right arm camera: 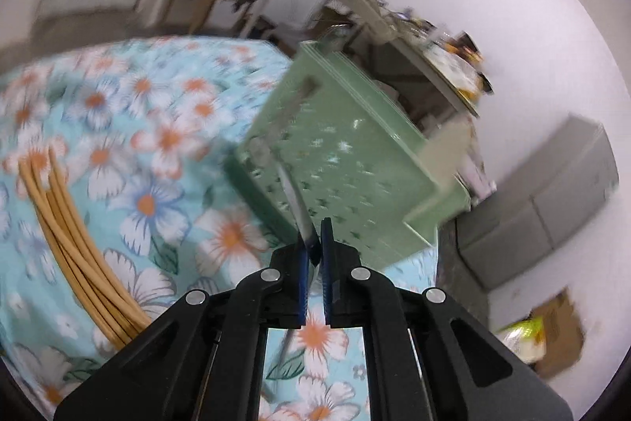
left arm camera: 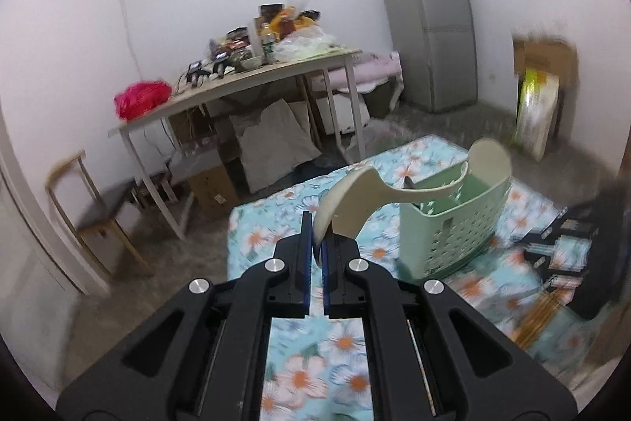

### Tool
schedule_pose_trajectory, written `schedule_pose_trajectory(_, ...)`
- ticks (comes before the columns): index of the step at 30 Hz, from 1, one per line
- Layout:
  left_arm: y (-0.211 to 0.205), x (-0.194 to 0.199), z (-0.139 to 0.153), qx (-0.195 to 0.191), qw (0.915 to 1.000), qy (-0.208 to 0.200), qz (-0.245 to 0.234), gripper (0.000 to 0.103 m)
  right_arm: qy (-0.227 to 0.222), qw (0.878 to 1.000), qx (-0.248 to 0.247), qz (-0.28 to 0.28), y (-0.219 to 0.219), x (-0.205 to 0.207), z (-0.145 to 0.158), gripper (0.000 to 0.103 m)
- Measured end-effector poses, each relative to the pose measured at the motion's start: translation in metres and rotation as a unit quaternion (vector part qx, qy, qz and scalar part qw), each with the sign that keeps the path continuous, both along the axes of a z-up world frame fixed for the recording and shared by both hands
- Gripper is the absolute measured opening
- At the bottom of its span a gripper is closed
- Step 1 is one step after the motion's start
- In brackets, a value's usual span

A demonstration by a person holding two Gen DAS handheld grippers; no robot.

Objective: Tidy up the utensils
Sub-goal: 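Lower the ceramic spoon into the green caddy with the left gripper while the right lifts the metal spoon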

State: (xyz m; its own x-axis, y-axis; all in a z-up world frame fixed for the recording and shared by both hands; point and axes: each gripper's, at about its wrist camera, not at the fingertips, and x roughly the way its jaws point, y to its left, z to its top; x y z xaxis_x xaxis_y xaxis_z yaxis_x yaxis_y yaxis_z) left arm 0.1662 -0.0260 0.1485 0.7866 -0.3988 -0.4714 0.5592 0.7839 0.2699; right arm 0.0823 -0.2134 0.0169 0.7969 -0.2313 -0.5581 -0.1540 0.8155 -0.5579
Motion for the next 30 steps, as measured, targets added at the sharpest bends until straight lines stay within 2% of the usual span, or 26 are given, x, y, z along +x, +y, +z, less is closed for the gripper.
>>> schedule_pose_trajectory(2, -0.014, 0.002, 0.001, 0.045, 0.9988, -0.02, -0.004, 0.003, -0.017, 0.999, 0.03, -0.023, -0.009, -0.008, 0.009, 0.006)
schedule_pose_trajectory(4, -0.032, 0.002, 0.001, 0.104, 0.9931, -0.053, -0.01, 0.003, -0.031, 0.997, 0.054, -0.042, -0.017, -0.015, 0.015, 0.006)
schedule_pose_trajectory(8, -0.059, 0.001, 0.0, 0.188, 0.9765, -0.103, -0.023, 0.003, -0.055, 0.991, 0.101, -0.072, -0.031, -0.023, 0.023, 0.006)
schedule_pose_trajectory(10, -0.075, 0.0, -0.003, 0.234, 0.9637, -0.124, -0.035, 0.003, -0.065, 0.987, 0.122, -0.084, -0.038, -0.027, 0.025, 0.006)
schedule_pose_trajectory(14, -0.102, 0.001, -0.009, 0.296, 0.9417, -0.148, -0.059, 0.004, -0.075, 0.978, 0.165, -0.103, -0.053, -0.036, 0.029, 0.006)
schedule_pose_trajectory(16, -0.111, 0.005, -0.009, 0.307, 0.9389, -0.141, -0.067, 0.007, -0.079, 0.974, 0.183, -0.109, -0.06, -0.04, 0.031, 0.006)
schedule_pose_trajectory(18, -0.118, 0.009, -0.006, 0.299, 0.9429, -0.129, -0.073, 0.007, -0.083, 0.97, 0.199, -0.114, -0.066, -0.043, 0.033, 0.006)
schedule_pose_trajectory(20, -0.118, 0.012, -0.001, 0.273, 0.9533, -0.103, -0.078, 0.007, -0.087, 0.964, 0.22, -0.119, -0.072, -0.046, 0.035, 0.006)
schedule_pose_trajectory(21, -0.117, 0.017, 0.004, 0.244, 0.9633, -0.074, -0.083, 0.009, -0.088, 0.962, 0.227, -0.121, -0.074, -0.047, 0.035, 0.006)
schedule_pose_trajectory(23, -0.114, 0.025, 0.008, 0.201, 0.9752, -0.032, -0.088, 0.014, -0.091, 0.958, 0.241, -0.126, -0.08, -0.049, 0.036, 0.006)
schedule_pose_trajectory(25, -0.11, 0.032, 0.01, 0.156, 0.9836, 0.006, -0.09, 0.018, -0.093, 0.954, 0.254, -0.128, -0.084, -0.051, 0.038, 0.006)
schedule_pose_trajectory(26, -0.107, 0.034, 0.01, 0.136, 0.9861, 0.018, -0.093, 0.019, -0.093, 0.952, 0.26, -0.129, -0.087, -0.052, 0.039, 0.006)
schedule_pose_trajectory(27, -0.101, 0.037, 0.014, 0.094, 0.9893, 0.04, -0.105, 0.022, -0.094, 0.951, 0.264, -0.13, -0.089, -0.052, 0.041, 0.006)
schedule_pose_trajectory(30, -0.095, 0.044, 0.011, 0.029, 0.9893, 0.081, -0.118, 0.025, -0.098, 0.946, 0.278, -0.134, -0.092, -0.051, 0.042, 0.006)
